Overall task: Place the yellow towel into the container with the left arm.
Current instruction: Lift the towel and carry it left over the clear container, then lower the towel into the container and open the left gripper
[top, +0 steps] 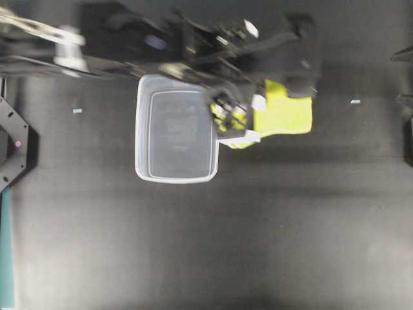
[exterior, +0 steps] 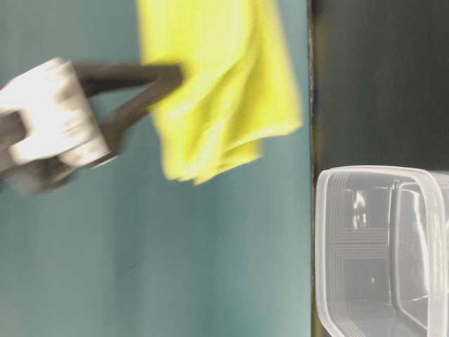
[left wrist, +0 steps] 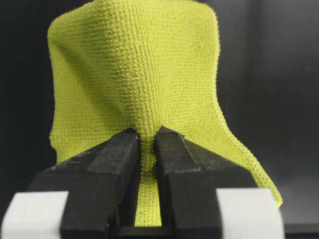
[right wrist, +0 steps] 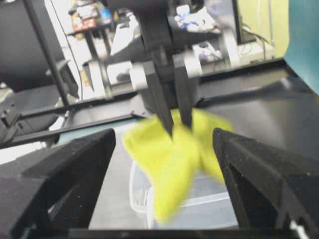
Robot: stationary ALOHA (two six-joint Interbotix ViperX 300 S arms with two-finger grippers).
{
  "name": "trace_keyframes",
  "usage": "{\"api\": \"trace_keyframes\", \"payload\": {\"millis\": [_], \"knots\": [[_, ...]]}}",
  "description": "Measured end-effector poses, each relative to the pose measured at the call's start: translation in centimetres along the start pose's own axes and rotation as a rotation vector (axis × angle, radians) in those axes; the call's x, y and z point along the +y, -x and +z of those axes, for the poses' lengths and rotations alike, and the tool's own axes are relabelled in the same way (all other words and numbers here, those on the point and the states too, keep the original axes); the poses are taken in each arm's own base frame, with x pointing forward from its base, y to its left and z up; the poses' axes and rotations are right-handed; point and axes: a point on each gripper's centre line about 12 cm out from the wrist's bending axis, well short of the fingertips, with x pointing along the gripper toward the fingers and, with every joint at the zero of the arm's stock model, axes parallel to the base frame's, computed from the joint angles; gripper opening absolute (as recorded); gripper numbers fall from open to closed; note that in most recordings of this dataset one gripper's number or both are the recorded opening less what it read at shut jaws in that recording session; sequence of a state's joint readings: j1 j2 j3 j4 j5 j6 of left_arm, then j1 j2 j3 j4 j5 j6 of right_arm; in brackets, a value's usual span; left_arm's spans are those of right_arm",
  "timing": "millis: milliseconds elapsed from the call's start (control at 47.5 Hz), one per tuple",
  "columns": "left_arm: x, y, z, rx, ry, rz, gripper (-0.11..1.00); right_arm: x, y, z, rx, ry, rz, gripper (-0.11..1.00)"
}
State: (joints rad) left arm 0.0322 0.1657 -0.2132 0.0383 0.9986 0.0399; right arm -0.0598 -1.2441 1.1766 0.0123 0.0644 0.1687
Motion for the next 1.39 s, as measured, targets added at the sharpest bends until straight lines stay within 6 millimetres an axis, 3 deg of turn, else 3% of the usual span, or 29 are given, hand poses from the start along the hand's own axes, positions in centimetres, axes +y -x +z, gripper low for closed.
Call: {"api": "trace_keyframes", "payload": {"millis": [105,211,506,990,1053,1264,1327,1390], "knots": [[0.0,2.4,-1.4,0.057,-0.003,-0.001,0.07,0.0,0.0,0.0,0.0,0.0,0.0,0.76],[0.3,3.2,-3.3,0.115,0.007,0.0,0.07,0.0,0.0,0.0,-0.002,0.0,-0.001,0.76],[0.2,1.3,-7.9,0.228,0.01,-0.002,0.07,0.0,0.0,-0.1,0.0,0.0,0.0,0.76],[-0.1,-0.6,-10.2,0.2,0.005,-0.005,0.08,-0.2,0.0,-0.9,0.011,0.002,-0.002,0.76],[-0.1,-0.6,-10.7,0.191,0.007,-0.005,0.18,-0.2,0.0,-0.8,0.006,0.002,-0.003,0.76],[-0.1,-1.6,-12.7,0.232,0.012,-0.005,0.79,-0.2,0.0,-0.9,0.008,0.002,-0.002,0.76],[-0.1,-1.7,-12.9,0.229,0.025,-0.004,0.89,-0.2,0.0,-0.9,0.008,0.002,-0.002,0.76],[-0.1,-1.7,-12.9,0.226,0.03,-0.002,0.91,-0.2,0.0,-0.9,0.007,0.002,-0.003,0.76]]}}
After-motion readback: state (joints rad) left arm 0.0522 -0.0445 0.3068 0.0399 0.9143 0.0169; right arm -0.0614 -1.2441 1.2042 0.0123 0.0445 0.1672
